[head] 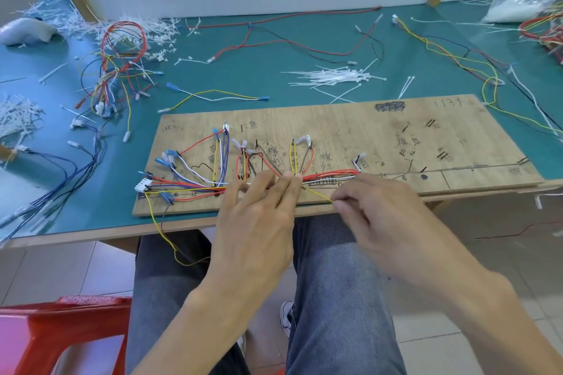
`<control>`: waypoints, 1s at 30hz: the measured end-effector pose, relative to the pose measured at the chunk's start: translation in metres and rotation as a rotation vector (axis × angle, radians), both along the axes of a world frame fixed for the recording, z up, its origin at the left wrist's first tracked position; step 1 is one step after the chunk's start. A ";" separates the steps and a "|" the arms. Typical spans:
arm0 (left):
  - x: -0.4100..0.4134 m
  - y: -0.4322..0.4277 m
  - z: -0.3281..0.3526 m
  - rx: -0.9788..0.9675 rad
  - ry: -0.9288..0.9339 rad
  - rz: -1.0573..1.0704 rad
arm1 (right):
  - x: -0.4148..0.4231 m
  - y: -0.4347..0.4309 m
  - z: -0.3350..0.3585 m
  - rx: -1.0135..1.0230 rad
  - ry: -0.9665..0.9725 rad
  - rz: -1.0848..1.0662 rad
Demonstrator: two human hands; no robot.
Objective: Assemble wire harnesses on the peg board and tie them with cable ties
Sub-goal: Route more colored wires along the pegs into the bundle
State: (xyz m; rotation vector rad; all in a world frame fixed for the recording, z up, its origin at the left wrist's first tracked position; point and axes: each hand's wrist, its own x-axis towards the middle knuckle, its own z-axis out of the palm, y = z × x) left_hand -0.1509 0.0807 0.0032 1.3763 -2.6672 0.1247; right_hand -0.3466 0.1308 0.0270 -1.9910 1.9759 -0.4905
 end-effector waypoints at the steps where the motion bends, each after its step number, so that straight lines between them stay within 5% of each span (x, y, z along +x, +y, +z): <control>1: -0.002 0.001 0.000 -0.008 -0.001 0.013 | -0.007 -0.001 0.003 -0.004 0.000 0.003; 18: -0.014 0.020 -0.019 0.014 0.054 0.159 | -0.061 -0.026 -0.012 -0.114 0.000 -0.226; 30: -0.015 0.016 -0.025 0.026 0.136 0.105 | -0.042 0.040 -0.031 -0.199 0.144 -0.126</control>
